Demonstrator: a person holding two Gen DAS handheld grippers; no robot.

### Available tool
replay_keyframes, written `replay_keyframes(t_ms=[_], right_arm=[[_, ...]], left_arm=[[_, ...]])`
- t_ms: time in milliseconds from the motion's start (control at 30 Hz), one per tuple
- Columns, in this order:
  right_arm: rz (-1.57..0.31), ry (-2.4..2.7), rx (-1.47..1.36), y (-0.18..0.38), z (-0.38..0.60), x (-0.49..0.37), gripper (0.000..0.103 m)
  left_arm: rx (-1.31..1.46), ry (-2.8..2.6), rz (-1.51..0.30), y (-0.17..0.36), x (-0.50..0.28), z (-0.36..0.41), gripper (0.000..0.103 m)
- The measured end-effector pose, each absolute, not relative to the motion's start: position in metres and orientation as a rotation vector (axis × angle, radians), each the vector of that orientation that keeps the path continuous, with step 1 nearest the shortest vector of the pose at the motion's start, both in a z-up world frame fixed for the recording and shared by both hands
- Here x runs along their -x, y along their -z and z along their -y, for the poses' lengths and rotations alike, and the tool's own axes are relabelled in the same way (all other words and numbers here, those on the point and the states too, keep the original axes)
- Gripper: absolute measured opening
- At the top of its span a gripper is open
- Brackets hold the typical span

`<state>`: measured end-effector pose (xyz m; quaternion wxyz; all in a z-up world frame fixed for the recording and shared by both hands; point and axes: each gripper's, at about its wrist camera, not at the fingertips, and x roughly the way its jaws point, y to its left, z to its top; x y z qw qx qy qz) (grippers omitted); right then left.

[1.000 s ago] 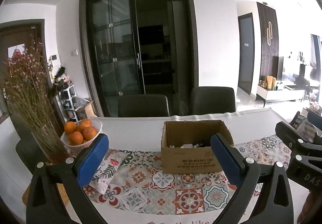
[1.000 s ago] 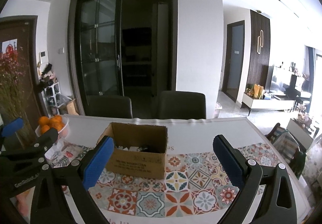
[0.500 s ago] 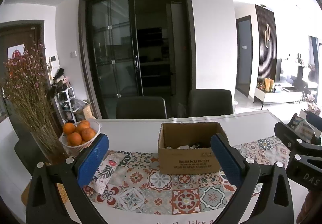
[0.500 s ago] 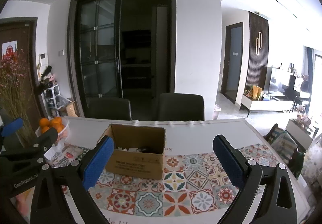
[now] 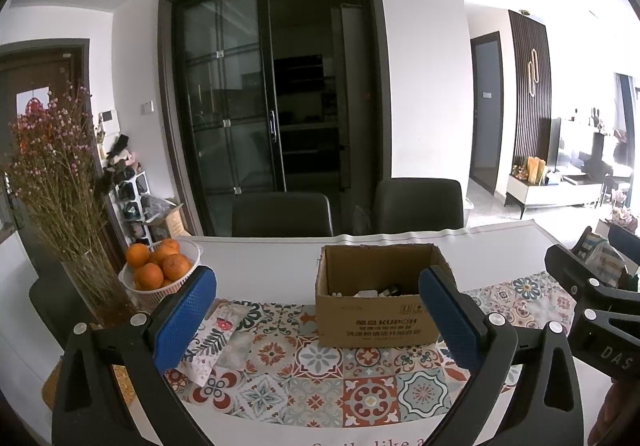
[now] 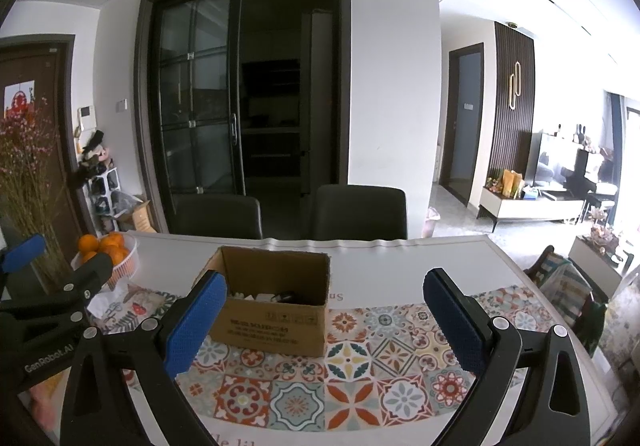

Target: Organize rigid objects

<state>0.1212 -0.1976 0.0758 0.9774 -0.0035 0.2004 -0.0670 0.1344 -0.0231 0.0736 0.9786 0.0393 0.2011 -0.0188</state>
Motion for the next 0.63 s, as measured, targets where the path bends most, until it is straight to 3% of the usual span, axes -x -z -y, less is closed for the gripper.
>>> replay_keyframes(t_ms=[633], right_arm=[[-0.408, 0.135, 0.004, -0.0738, 0.1967, -0.1253, 0.100]], left_arm=[[-0.073, 0.049, -0.416, -0.0724, -0.1369, 0.0206, 0.103]])
